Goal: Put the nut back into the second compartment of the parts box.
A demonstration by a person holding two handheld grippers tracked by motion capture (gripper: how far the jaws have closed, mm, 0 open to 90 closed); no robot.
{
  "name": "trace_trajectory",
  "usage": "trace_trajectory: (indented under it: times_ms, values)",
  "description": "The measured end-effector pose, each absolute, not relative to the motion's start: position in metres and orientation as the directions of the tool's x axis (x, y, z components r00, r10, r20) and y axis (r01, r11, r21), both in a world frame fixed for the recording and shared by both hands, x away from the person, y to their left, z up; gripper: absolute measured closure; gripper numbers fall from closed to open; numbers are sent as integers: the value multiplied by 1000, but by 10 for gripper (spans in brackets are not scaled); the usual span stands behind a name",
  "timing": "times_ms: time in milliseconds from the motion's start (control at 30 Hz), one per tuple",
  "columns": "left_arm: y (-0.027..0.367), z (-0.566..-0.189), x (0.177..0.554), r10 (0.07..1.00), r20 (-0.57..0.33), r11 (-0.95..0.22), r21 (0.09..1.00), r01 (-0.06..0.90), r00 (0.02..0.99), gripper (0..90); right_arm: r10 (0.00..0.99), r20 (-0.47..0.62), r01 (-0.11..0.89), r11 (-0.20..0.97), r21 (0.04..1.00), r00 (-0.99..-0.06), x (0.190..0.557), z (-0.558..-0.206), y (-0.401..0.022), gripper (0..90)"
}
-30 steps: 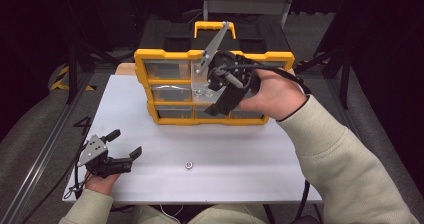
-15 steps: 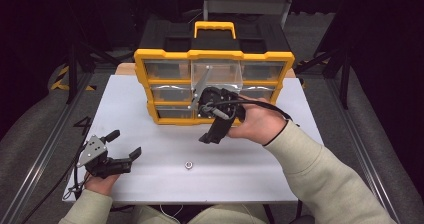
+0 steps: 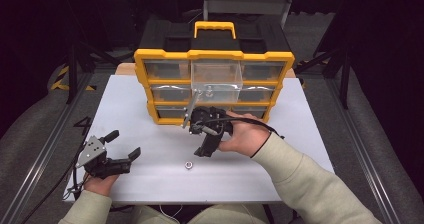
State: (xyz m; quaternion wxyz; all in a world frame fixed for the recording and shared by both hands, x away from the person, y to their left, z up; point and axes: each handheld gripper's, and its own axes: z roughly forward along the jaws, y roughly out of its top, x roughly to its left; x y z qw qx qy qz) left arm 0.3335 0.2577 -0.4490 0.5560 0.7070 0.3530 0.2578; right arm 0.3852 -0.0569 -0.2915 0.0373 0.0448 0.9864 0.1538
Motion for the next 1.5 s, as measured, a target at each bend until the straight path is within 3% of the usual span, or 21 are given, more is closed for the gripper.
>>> trace_trajectory:
  times_ms: [867, 1233, 1500]
  values:
    - [258, -449, 334, 786, -28, -131, 969, 211, 617, 29, 90, -3, 86, 961, 264, -996, 390, -391, -28, 248]
    - [258, -449, 334, 784, -28, -134, 968, 212, 620, 30, 89, 10, 88, 967, 239, -996, 393, -415, -26, 358]
    - [258, -450, 334, 784, -28, -134, 968, 213, 620, 30, 86, -6, 82, 968, 238, -996, 392, -425, -21, 492]
